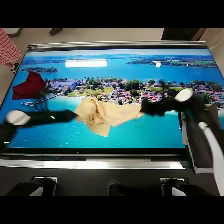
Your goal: Fold the shirts.
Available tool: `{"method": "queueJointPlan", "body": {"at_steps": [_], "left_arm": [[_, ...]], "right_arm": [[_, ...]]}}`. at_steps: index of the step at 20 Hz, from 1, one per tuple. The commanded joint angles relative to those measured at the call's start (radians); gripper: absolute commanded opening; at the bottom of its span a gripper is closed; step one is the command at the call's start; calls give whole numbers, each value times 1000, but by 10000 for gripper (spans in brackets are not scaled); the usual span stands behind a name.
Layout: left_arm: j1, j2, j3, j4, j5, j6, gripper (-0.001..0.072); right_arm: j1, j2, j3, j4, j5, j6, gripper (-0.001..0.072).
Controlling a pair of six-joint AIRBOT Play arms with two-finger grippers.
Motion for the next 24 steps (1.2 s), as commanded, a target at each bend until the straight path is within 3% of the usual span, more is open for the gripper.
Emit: {"method": "queueJointPlan", "body": {"at_steps": [1, 5, 9, 12, 14, 17, 19, 22, 24], "left_arm": [[225, 180, 362, 267, -66, -68, 35], [448, 279, 762, 222, -56, -184, 35], [456, 325, 885, 226, -4, -190, 35], [456, 323, 901, 241, 53, -230, 35], [456, 308, 900, 256, 50, -229, 35], [456, 230, 900, 259, -77, -200, 35], [455, 138, 864, 254, -179, -151, 35], [410, 12, 701, 252, -186, -34, 35], [369, -94, 586, 253, -111, -6, 35]], "right_arm": [[-130, 267, 256, -149, -133, -3, 38], [-217, 580, 381, -195, -372, 0, 38], [-217, 719, 381, -263, -292, 58, 38], [-217, 735, 381, -374, -78, 200, 38], [-217, 721, 381, -380, 108, 210, 38], [-214, 622, 368, -350, 528, 214, 37], [-214, 548, 260, -327, 686, 214, 37], [-214, 508, -47, -226, 569, 214, 36], [-214, 444, -221, -111, 312, 195, 36]]}}
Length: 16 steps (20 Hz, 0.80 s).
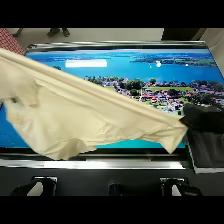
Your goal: Fold the shirts.
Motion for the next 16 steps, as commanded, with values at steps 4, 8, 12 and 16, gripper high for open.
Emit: {"method": "queueJointPlan", "body": {"at_steps": [4, 8, 12, 16], "left_arm": [[-94, -395, -183, -11, 244, 74, 36], [-123, -571, -184, -97, 283, 74, 37], [-168, -654, -185, -97, 157, 74, 40], [-148, -650, -133, -82, -64, 75, 499]], "right_arm": [[0, -378, -273, 284, -617, -58, 38], [0, -612, -273, 724, -947, -202, 40], [0, -680, -273, 825, -914, -328, 128], [-79, -590, -203, 745, -715, -419, 458]]}}
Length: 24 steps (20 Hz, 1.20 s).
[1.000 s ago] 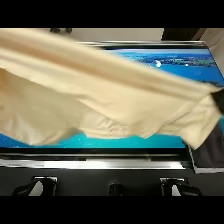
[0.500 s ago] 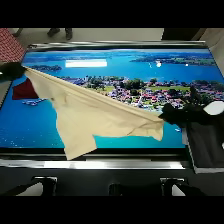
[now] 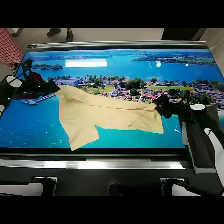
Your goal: Fold the shirts.
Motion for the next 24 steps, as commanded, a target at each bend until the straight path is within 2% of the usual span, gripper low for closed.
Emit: {"method": "queueJointPlan", "body": {"at_steps": [1, 2, 3, 4, 5, 7, 9, 11, 12, 21, 22, 24], "left_arm": [[42, -10, 60, 26, -256, 1, 498], [77, 0, 72, 33, -344, 0, 498], [116, 11, 64, 32, -426, -1, 494], [151, 25, 31, 31, -486, -13, 436], [172, 46, -29, 31, -504, -14, 387], [188, 106, -225, 31, -457, 11, 390], [188, 129, -397, -6, -385, 59, 401], [188, 120, -494, -108, -296, 99, 400], [188, 113, -518, -140, -243, 98, 400], [130, 64, -510, -180, -16, 96, 398], [122, 64, -510, -183, 7, 94, 388], [116, 64, -510, -181, 42, 95, 261]], "right_arm": [[-99, 64, 81, -115, 207, -72, 466], [-156, 96, 119, -252, 290, -23, 513], [-208, 119, 143, -390, 362, 29, 519], [-257, 138, 146, -520, 428, 86, 518], [-294, 142, 145, -622, 522, 129, 517], [-315, 141, 113, -706, 615, 119, 517], [-315, 141, 66, -692, 637, 98, 519], [-315, 141, 37, -669, 626, 96, 575], [-315, 140, 29, -669, 625, 95, 575], [-314, 140, -47, -649, 560, 64, 575], [-314, 140, -51, -647, 556, 63, 575], [-314, 140, -68, -643, 554, 59, 575]]}}
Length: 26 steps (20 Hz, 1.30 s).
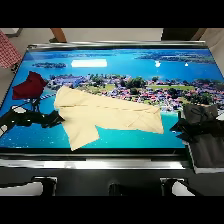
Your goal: Fold the shirts.
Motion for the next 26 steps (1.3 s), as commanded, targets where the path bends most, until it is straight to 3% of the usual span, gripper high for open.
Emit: {"method": "queueJointPlan", "body": {"at_steps": [1, 2, 3, 6, 12, 13, 14, 15, 20, 22, 26], "left_arm": [[-17, -4, -2, 7, 94, 0, 261], [-17, -4, -2, 7, 97, 0, 232], [-17, -3, -2, 6, 95, 0, 52], [-17, 0, -2, 6, 61, 0, 37], [-17, 5, -2, 6, 31, 0, 37], [-17, 5, -2, 6, 20, 1, 37], [-17, 8, -2, 6, 9, 0, 37], [-17, 16, 4, 6, -7, 0, 36], [-17, 232, 230, 6, -43, 40, 33], [-22, 354, 391, 6, -43, 12, 33], [-22, 570, 838, 18, -27, -12, 33]], "right_arm": [[4, 0, -37, 22, -16, -8, 576], [21, 0, -54, 24, -23, -13, 576], [54, -2, -69, 23, -44, -24, 592], [146, -23, -75, 18, -163, -16, 619], [260, -111, -74, 56, -286, 42, 553], [282, -118, -74, 56, -333, 60, 499], [298, -117, -74, 52, -361, 70, 292], [298, -115, -64, 53, -364, 94, 40], [296, 20, 158, -33, -319, 61, 36], [296, 118, 339, -65, -306, 5, 35], [296, 312, 741, -179, -368, 2, 36]]}}
